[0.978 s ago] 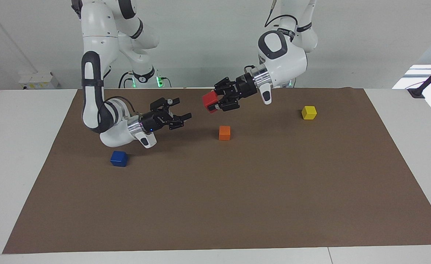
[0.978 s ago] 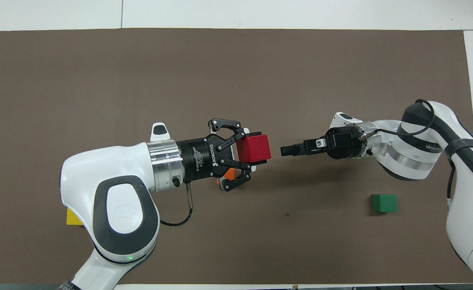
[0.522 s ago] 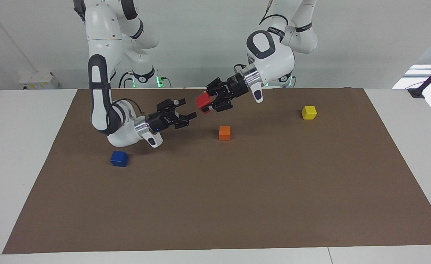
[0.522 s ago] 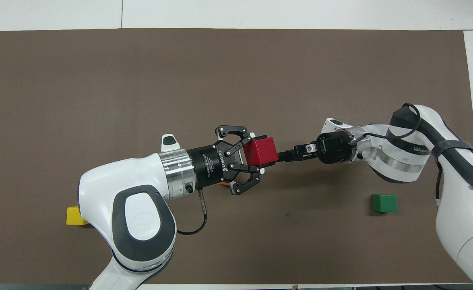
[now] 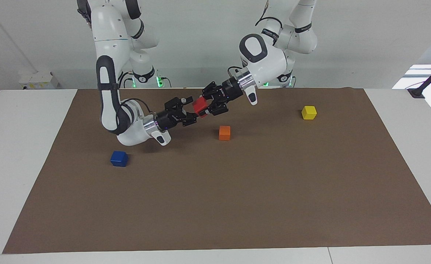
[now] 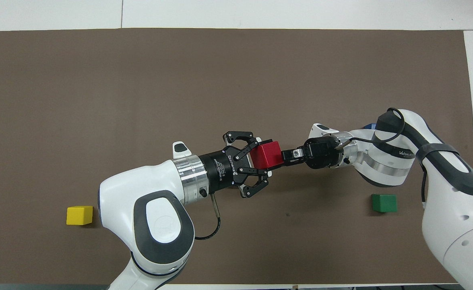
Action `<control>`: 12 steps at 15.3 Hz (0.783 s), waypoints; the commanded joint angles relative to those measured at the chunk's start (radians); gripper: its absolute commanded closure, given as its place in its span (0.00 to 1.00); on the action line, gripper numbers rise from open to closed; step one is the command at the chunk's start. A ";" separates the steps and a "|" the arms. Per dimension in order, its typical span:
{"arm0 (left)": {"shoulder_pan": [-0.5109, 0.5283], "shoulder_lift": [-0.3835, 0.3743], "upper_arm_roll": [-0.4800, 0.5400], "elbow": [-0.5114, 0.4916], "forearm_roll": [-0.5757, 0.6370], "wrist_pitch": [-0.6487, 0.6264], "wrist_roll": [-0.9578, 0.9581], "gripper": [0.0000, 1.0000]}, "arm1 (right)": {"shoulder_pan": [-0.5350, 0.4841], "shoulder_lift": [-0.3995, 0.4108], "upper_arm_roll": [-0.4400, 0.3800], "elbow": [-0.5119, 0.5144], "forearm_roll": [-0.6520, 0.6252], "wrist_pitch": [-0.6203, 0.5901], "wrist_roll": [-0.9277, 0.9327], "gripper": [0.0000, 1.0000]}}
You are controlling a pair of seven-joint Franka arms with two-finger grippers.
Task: Transfer red block to right arm and stack on blue block
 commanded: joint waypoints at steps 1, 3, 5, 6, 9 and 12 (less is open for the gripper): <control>-0.034 0.008 0.012 0.011 -0.036 0.047 0.002 1.00 | 0.017 -0.006 0.006 -0.017 0.041 0.031 -0.023 0.00; -0.052 0.011 0.011 0.011 -0.055 0.073 0.002 1.00 | 0.031 -0.007 0.006 -0.022 0.053 0.034 -0.031 0.00; -0.054 0.011 0.011 0.011 -0.061 0.076 0.002 1.00 | 0.042 -0.009 0.005 -0.029 0.073 0.038 -0.032 0.01; -0.052 0.011 0.011 0.011 -0.061 0.074 0.002 1.00 | 0.044 -0.009 0.005 -0.029 0.079 0.038 -0.034 0.03; -0.052 0.009 0.011 0.010 -0.061 0.074 0.002 1.00 | 0.045 -0.009 0.005 -0.029 0.080 0.063 -0.037 0.19; -0.052 0.009 0.011 0.007 -0.061 0.071 0.002 1.00 | 0.047 -0.009 0.005 -0.029 0.080 0.070 -0.036 1.00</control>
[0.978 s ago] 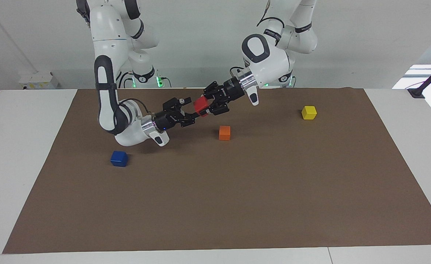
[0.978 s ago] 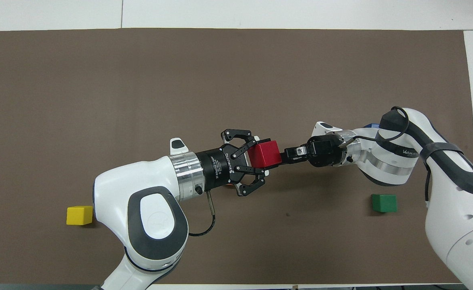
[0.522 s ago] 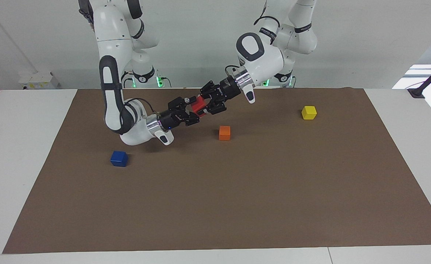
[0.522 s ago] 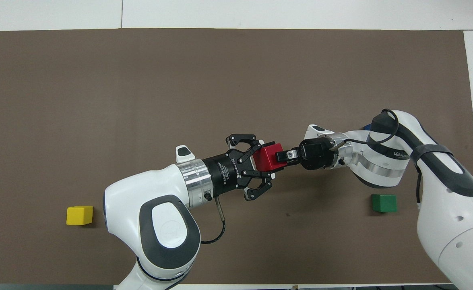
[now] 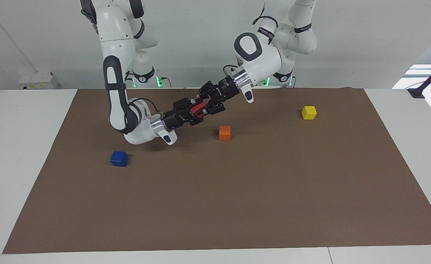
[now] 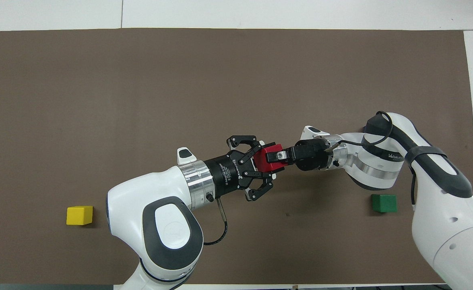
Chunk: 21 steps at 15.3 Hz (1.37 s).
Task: Transfer red block to right arm and stack on blue block
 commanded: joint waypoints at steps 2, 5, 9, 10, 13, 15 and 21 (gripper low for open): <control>-0.020 -0.002 0.010 0.005 -0.027 0.013 0.002 1.00 | 0.001 -0.008 0.006 -0.020 0.022 0.032 -0.021 1.00; -0.017 -0.002 0.010 0.004 -0.027 0.008 0.002 1.00 | 0.001 -0.008 0.006 -0.020 0.022 0.047 -0.021 1.00; -0.014 -0.005 0.010 0.002 -0.027 0.009 0.002 1.00 | 0.001 -0.007 0.005 -0.017 0.021 0.051 -0.019 1.00; -0.012 -0.008 0.010 0.002 -0.027 0.012 0.001 0.86 | 0.001 -0.007 0.005 -0.017 0.021 0.051 -0.019 1.00; -0.010 -0.016 0.011 -0.004 -0.027 0.019 0.001 0.00 | -0.005 -0.011 0.005 -0.016 0.016 0.064 -0.013 1.00; -0.010 -0.020 0.011 -0.016 -0.027 0.019 0.002 0.00 | -0.007 -0.011 0.003 -0.013 0.014 0.067 -0.013 1.00; 0.106 -0.098 0.015 -0.134 -0.026 -0.078 0.112 0.00 | -0.011 -0.028 0.003 -0.006 0.007 0.107 0.005 1.00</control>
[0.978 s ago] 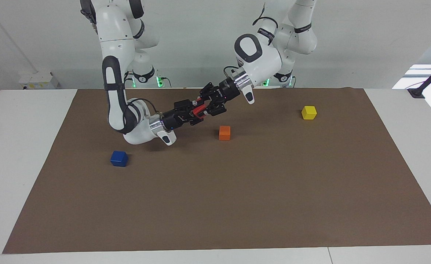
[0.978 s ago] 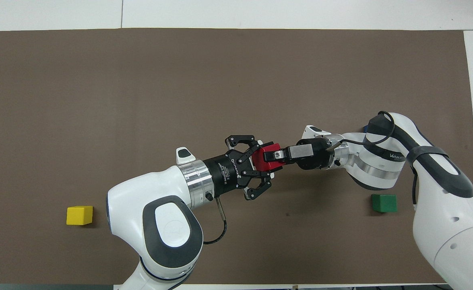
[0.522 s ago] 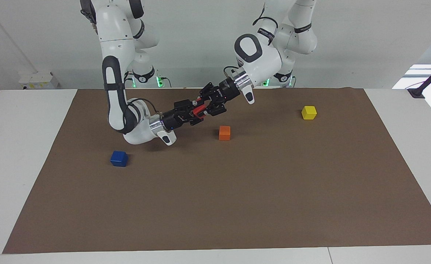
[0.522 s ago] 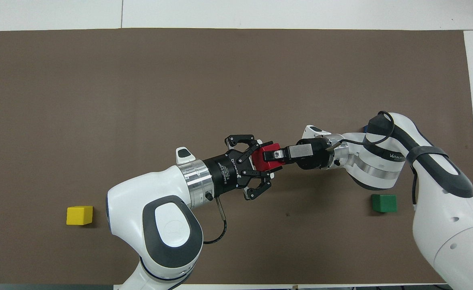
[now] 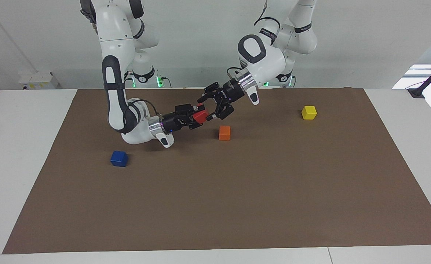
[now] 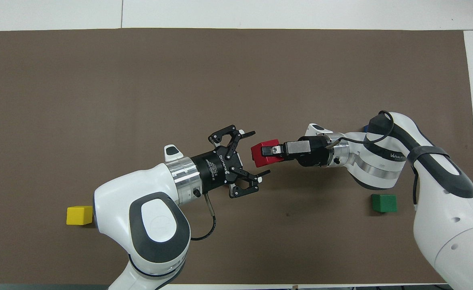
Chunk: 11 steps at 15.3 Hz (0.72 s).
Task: Transfer red block to right arm and stack on blue block
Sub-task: 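Open the left gripper and withdraw while the right gripper carries the cube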
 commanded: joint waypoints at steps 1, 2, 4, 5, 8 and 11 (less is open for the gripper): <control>0.073 -0.075 0.001 -0.097 -0.023 -0.064 0.090 0.00 | -0.011 -0.024 0.006 -0.005 0.001 0.023 0.004 1.00; 0.095 -0.075 0.002 -0.099 -0.022 -0.065 0.101 0.00 | -0.012 -0.023 0.004 -0.005 0.001 0.024 0.007 1.00; 0.150 -0.076 0.004 -0.102 -0.006 -0.096 0.105 0.00 | -0.018 -0.041 0.001 -0.005 -0.021 0.074 0.012 1.00; 0.185 -0.080 0.005 -0.113 0.024 -0.135 0.120 0.00 | -0.035 -0.058 0.001 -0.005 -0.053 0.114 0.021 1.00; 0.332 -0.087 0.004 -0.113 0.196 -0.296 0.131 0.00 | -0.055 -0.101 0.000 -0.001 -0.086 0.180 0.088 1.00; 0.444 -0.057 0.004 -0.070 0.380 -0.427 0.145 0.00 | -0.090 -0.148 -0.005 0.035 -0.179 0.263 0.188 1.00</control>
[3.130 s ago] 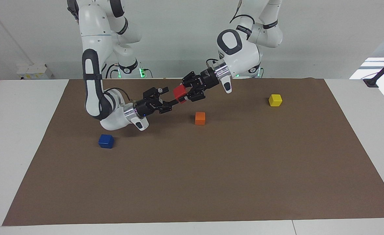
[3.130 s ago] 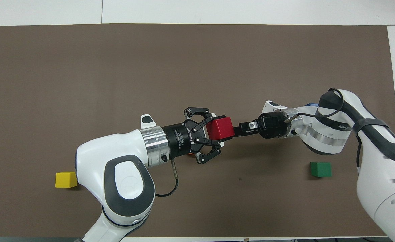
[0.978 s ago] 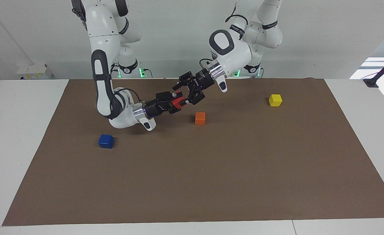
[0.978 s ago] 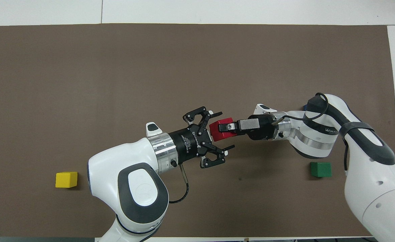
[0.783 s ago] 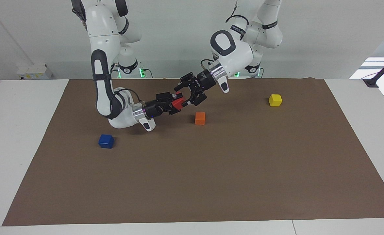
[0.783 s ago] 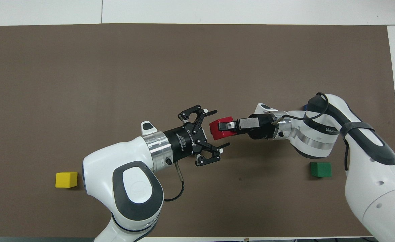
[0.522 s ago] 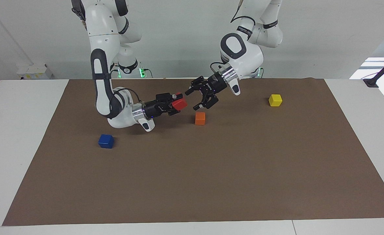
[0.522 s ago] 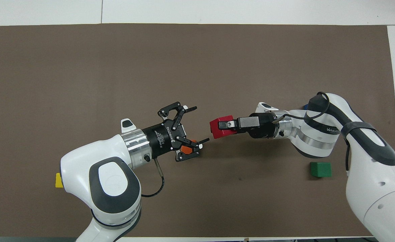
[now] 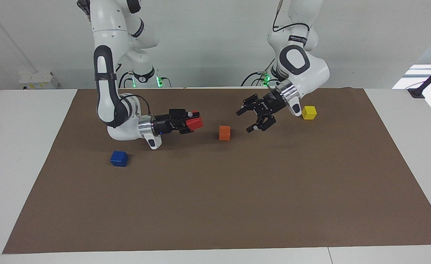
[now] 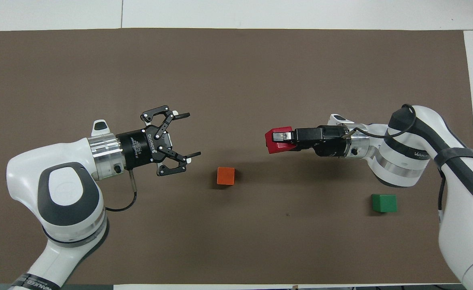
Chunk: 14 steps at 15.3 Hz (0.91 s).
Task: Transfer red block to right arm and stack on blue block
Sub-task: 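Open the left gripper and withdraw while the right gripper carries the cube, then lower the red cube onto the blue cube with the right gripper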
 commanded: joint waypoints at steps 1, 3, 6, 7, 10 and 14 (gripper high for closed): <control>0.093 0.008 -0.007 0.035 0.221 -0.124 0.025 0.00 | -0.040 -0.087 0.001 0.029 -0.129 0.127 0.129 1.00; 0.122 0.045 -0.009 0.120 0.491 -0.217 0.028 0.00 | -0.058 -0.156 -0.001 0.055 -0.254 0.223 0.250 1.00; 0.147 0.093 -0.004 0.249 0.790 -0.379 0.094 0.00 | -0.087 -0.210 -0.001 0.119 -0.458 0.284 0.398 1.00; 0.183 0.102 -0.006 0.271 0.850 -0.430 0.161 0.00 | -0.099 -0.214 -0.002 0.149 -0.518 0.286 0.430 1.00; 0.250 0.113 -0.004 0.338 1.025 -0.577 0.391 0.00 | -0.123 -0.214 -0.002 0.241 -0.744 0.289 0.531 1.00; 0.254 0.179 -0.006 0.490 1.309 -0.672 0.559 0.00 | -0.116 -0.214 -0.002 0.305 -1.116 0.370 0.661 1.00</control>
